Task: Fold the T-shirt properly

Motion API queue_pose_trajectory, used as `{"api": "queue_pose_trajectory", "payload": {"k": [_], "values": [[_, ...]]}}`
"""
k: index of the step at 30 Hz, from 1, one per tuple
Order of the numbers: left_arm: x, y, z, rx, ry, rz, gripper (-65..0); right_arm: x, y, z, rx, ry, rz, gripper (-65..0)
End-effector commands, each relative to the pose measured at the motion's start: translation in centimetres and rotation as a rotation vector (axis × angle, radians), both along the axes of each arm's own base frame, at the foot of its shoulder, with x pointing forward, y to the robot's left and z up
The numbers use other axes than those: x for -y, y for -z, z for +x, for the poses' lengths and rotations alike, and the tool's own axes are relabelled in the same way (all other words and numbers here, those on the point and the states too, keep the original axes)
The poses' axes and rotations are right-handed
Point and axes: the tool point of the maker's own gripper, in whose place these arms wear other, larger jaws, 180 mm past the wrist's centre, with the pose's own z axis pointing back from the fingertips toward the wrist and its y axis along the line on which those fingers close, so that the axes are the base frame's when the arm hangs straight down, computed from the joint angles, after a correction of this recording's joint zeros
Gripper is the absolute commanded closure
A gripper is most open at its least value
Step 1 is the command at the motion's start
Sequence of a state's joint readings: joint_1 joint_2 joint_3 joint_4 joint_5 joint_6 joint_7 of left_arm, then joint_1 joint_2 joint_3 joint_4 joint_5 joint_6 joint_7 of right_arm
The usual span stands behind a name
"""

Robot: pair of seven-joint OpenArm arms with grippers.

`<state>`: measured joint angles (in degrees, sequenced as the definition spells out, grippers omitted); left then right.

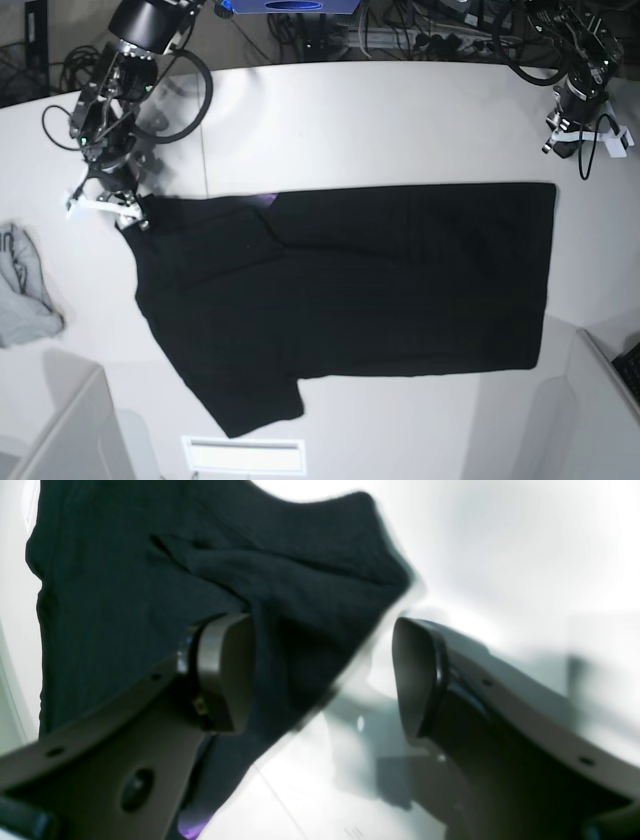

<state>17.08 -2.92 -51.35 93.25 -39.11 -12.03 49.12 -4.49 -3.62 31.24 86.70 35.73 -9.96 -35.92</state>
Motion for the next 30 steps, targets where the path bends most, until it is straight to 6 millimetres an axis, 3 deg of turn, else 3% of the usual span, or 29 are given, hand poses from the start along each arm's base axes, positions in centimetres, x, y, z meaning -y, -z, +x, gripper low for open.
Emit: {"api": "queue_pose_trajectory", "payload": {"k": [1, 9, 12, 14, 17, 21, 25, 30], "values": [[-0.6, -1.0, 0.6, 0.035, -0.001, 0.023, 0.0, -0.1, 0.3, 0.0, -0.020, -0.004, 0.014, -40.4], [-0.7, -1.4, 1.2, 0.051, -0.007, 0.021, 0.0, 0.0, 1.0, 0.5, -0.026, 0.005, 0.017, -40.4], [-0.6, -0.6, 1.3, 0.043, -0.016, -0.002, -22.7, -0.2, 1.5, 0.3, -0.038, 0.003, 0.024, -39.8], [-0.5, 0.1, 1.1, 0.032, -0.023, -0.019, -38.3, -0.3, 1.9, 0.1, -0.047, 0.004, 0.030, -35.3], [-0.4, 0.7, 1.9, 0.040, -0.034, -0.048, -52.3, -0.3, 1.8, 0.3, -0.046, 0.002, 0.029, -26.1], [-0.1, 1.4, 2.8, 0.047, -0.043, -0.082, -53.2, -0.6, 1.7, 0.5, -0.034, -0.023, 0.029, -17.3], [0.0, 1.6, 3.7, 0.061, -0.047, -0.102, -53.2, -1.6, 0.8, 1.5, 0.036, -0.122, 0.009, 0.0], [0.2, 1.1, 5.6, 0.094, -0.043, -0.112, -53.2, -1.6, 0.8, 1.4, 0.037, -0.125, 0.009, 0.0]]}}
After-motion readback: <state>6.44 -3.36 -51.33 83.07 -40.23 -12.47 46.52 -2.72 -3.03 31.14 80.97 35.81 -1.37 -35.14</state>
